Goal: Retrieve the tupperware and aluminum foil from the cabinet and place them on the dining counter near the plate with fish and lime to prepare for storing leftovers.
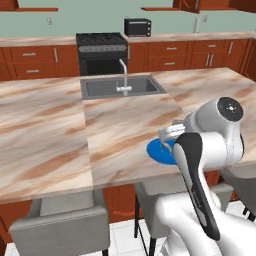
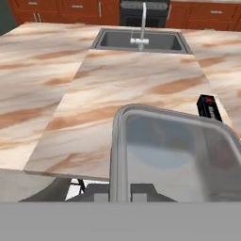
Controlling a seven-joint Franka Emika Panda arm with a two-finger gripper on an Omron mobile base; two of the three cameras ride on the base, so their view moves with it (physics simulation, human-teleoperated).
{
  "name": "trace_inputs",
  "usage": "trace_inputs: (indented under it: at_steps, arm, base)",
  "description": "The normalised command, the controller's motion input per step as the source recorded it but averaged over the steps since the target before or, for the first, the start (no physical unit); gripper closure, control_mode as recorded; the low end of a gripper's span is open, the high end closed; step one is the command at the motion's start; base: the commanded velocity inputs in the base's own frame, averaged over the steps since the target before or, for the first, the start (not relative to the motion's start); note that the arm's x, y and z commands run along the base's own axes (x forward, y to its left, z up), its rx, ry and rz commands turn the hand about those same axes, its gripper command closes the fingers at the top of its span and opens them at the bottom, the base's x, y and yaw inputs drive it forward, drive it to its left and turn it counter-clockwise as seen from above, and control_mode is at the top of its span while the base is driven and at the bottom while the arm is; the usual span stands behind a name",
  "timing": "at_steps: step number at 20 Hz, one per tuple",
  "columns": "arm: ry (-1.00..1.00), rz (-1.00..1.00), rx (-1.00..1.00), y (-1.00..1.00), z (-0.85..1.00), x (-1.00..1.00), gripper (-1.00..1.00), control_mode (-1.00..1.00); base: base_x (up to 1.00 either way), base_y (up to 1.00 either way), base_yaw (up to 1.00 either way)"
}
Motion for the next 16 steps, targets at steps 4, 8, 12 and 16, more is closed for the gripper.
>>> trace_inputs:
  at_steps: [4, 8, 12, 16]
  arm:
    - [-0.12, -0.52, -0.22, 0.48, 0.0, 0.78, 1.0, -1.0]
    - [-0.01, -0.14, -0.08, 0.46, -0.09, 0.41, 1.0, -1.0]
    - [0.05, 0.0, -0.01, 0.37, -0.23, 0.38, 1.0, -1.0]
    - [0.1, 0.0, 0.0, 0.27, -0.45, 0.29, 1.0, -1.0]
  base:
    - [0.0, 0.0, 0.0]
    - [0.0, 0.0, 0.0]
    - [0.0, 0.0, 0.0]
    - [0.0, 0.0, 0.0]
